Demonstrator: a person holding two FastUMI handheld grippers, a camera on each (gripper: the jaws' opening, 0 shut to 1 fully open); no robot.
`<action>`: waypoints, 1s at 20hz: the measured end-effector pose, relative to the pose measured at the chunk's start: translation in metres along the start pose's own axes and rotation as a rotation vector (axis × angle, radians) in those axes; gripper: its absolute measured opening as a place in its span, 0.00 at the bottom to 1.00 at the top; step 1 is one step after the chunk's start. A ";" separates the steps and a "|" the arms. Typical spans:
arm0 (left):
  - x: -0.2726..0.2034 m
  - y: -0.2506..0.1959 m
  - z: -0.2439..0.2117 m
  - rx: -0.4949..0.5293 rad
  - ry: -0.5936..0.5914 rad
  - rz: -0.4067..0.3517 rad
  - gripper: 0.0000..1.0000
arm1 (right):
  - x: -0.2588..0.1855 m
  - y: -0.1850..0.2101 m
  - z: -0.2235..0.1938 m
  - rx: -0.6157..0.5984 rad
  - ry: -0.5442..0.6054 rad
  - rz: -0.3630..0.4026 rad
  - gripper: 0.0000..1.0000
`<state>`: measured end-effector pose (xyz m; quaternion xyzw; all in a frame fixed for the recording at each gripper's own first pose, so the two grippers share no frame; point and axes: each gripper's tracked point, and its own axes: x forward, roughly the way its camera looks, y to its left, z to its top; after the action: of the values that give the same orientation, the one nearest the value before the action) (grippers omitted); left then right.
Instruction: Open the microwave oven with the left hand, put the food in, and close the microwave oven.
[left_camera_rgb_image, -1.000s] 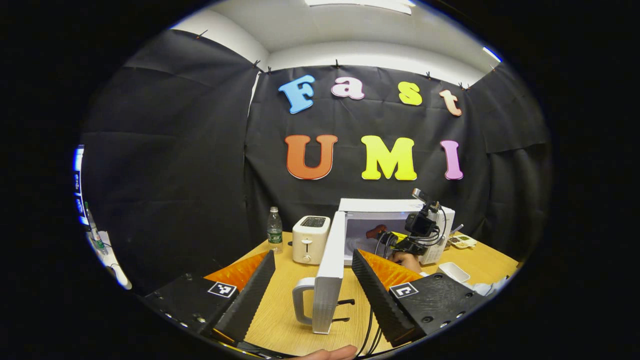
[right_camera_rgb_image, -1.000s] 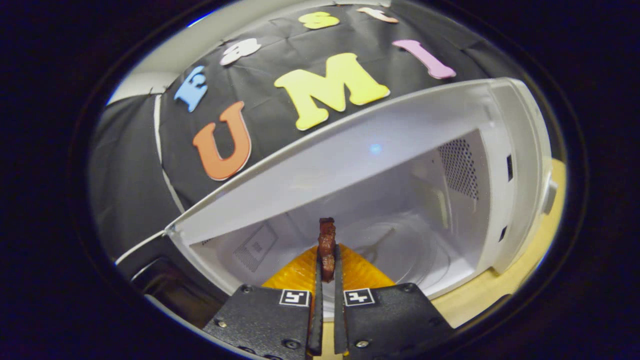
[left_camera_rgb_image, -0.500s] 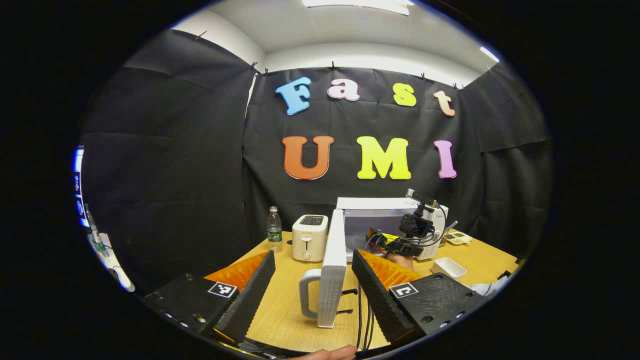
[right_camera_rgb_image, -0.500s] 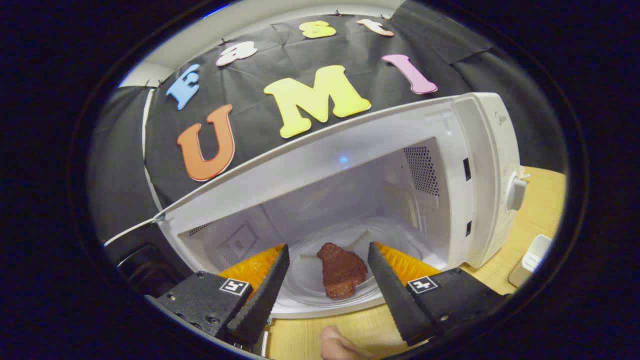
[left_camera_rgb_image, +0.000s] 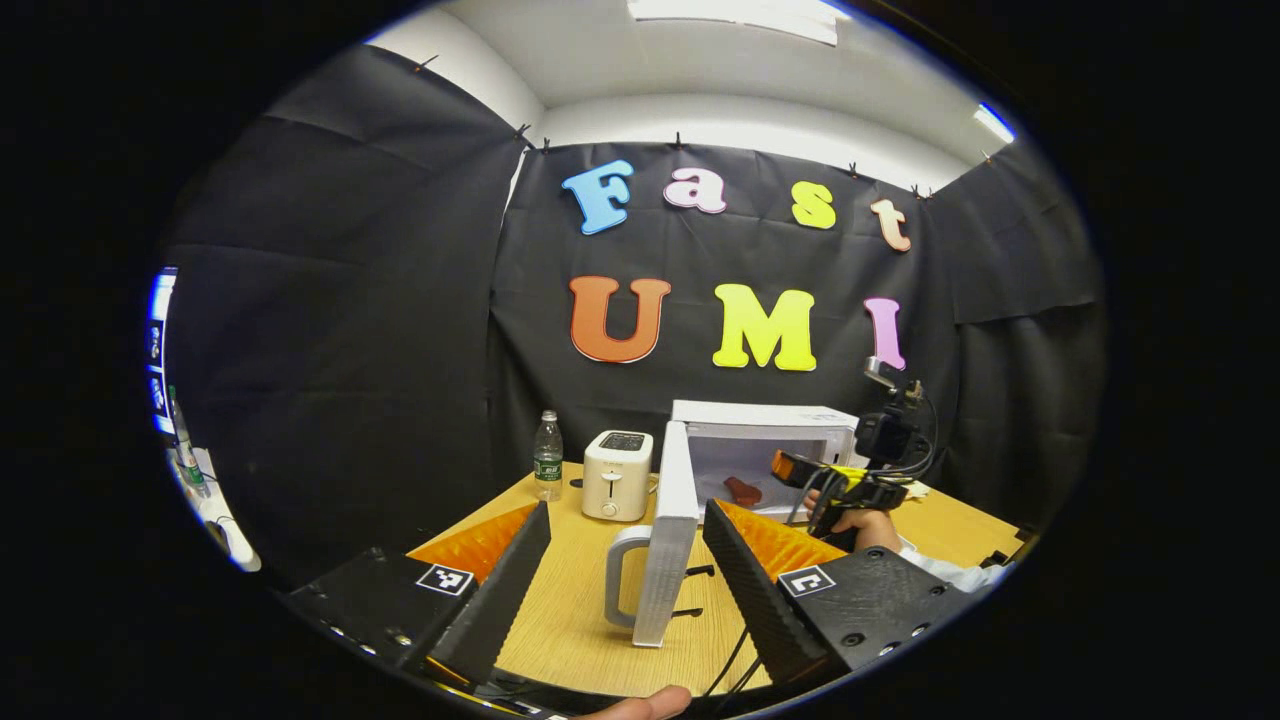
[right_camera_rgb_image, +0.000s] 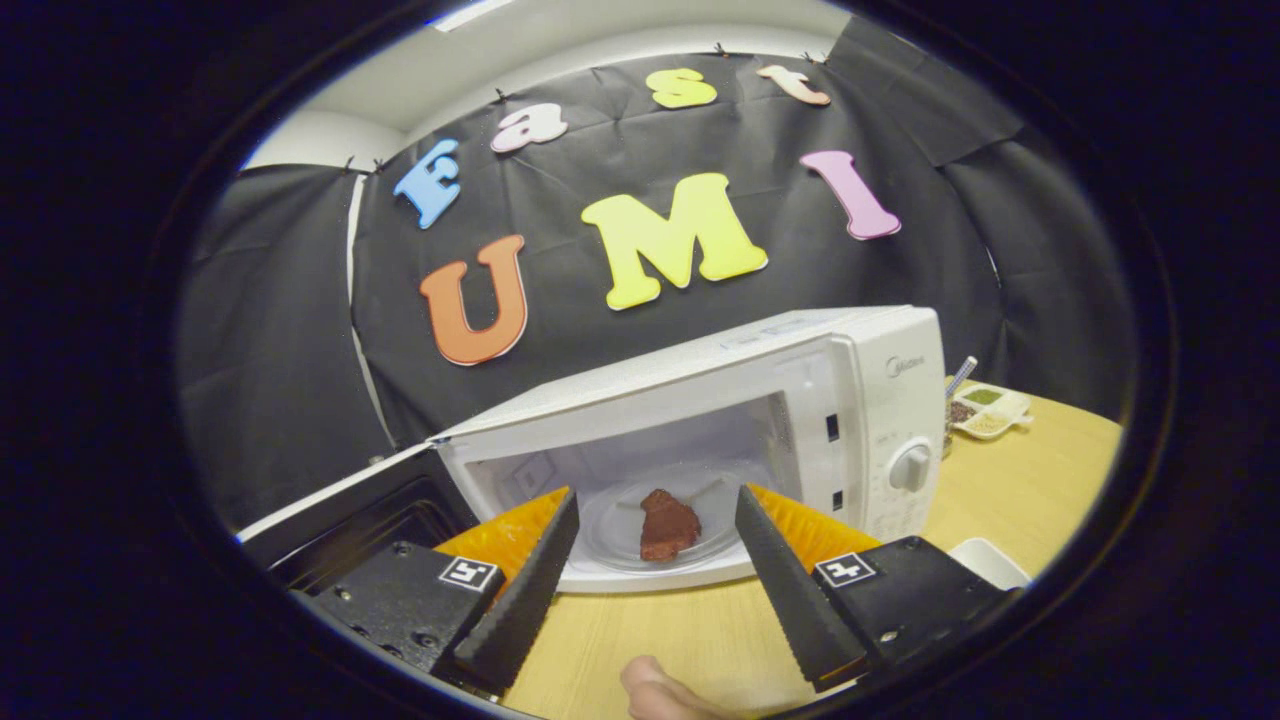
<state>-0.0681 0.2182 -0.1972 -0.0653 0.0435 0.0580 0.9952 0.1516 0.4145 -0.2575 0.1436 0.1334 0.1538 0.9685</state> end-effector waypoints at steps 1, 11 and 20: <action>-0.001 0.001 -0.004 -0.006 0.011 -0.006 0.94 | -0.014 -0.004 0.004 -0.010 0.009 0.007 0.89; 0.003 0.040 -0.029 0.001 0.064 0.048 0.00 | -0.168 -0.068 0.072 -0.252 -0.045 0.004 1.00; 0.037 0.050 -0.054 -0.011 0.095 0.047 0.00 | -0.271 -0.107 0.127 -0.263 -0.137 0.037 1.00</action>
<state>-0.0419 0.2641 -0.2606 -0.0722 0.0918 0.0785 0.9900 -0.0310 0.1953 -0.1164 0.0283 0.0429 0.1775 0.9828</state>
